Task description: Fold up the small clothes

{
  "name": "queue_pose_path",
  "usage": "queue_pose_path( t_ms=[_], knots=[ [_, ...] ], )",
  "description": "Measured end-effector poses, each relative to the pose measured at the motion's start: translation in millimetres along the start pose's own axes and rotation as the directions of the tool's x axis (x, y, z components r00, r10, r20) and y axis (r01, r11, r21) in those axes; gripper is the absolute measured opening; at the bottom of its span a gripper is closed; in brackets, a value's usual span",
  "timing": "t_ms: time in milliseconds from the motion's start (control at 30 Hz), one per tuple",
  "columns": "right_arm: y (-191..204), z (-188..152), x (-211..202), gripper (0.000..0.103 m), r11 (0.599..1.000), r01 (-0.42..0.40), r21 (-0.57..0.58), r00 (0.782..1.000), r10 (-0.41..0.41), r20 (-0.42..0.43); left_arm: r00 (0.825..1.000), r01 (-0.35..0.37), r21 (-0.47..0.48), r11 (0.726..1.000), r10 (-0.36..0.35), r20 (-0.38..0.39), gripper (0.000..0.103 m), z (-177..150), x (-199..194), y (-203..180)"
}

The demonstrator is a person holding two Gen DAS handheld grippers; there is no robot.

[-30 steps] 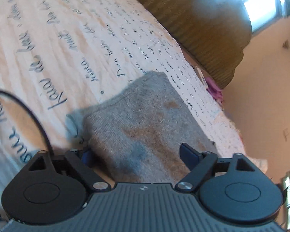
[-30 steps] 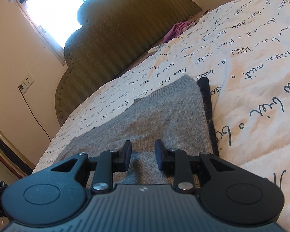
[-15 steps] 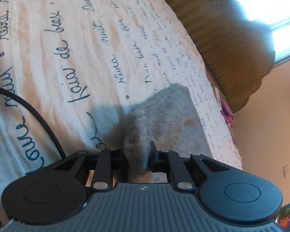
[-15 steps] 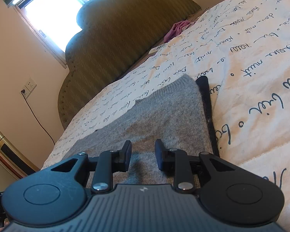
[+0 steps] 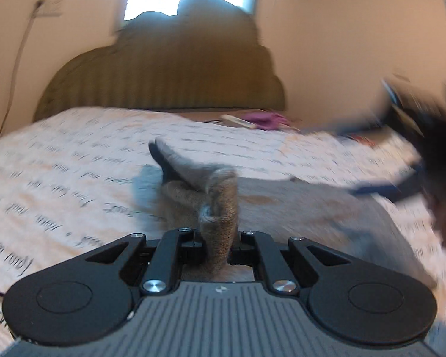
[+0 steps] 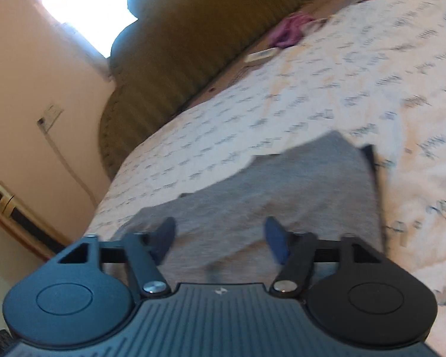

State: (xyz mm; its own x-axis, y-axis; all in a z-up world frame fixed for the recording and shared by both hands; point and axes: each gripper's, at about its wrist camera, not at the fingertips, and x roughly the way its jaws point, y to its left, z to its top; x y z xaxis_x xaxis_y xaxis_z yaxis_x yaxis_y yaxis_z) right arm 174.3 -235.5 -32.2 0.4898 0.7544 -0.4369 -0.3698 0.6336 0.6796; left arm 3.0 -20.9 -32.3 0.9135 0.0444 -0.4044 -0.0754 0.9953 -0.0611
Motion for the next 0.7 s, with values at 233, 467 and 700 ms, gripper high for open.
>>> queue_pose_path(
  t_ms=[233, 467, 700],
  knots=[
    [51.0, 16.6, 115.3, 0.1, 0.997, -0.079, -0.016, 0.951, 0.07, -0.301, 0.999, 0.032, 0.168, 0.985, -0.032, -0.007, 0.009, -15.2, 4.5, -19.7],
    [60.7, 23.6, 162.6, 0.085, 0.993, 0.007, -0.12, 0.934, -0.049, -0.354, 0.998, 0.067, 0.184, 0.981, -0.064, -0.024, 0.009, -17.6, 6.0, -13.4],
    [47.3, 22.2, 180.2, 0.014, 0.981, 0.003, -0.194, 0.942, -0.068, -0.328, 0.997, 0.081, 0.205, 0.975, -0.075, -0.037, 0.009, -20.0, 3.6, -17.5]
  ],
)
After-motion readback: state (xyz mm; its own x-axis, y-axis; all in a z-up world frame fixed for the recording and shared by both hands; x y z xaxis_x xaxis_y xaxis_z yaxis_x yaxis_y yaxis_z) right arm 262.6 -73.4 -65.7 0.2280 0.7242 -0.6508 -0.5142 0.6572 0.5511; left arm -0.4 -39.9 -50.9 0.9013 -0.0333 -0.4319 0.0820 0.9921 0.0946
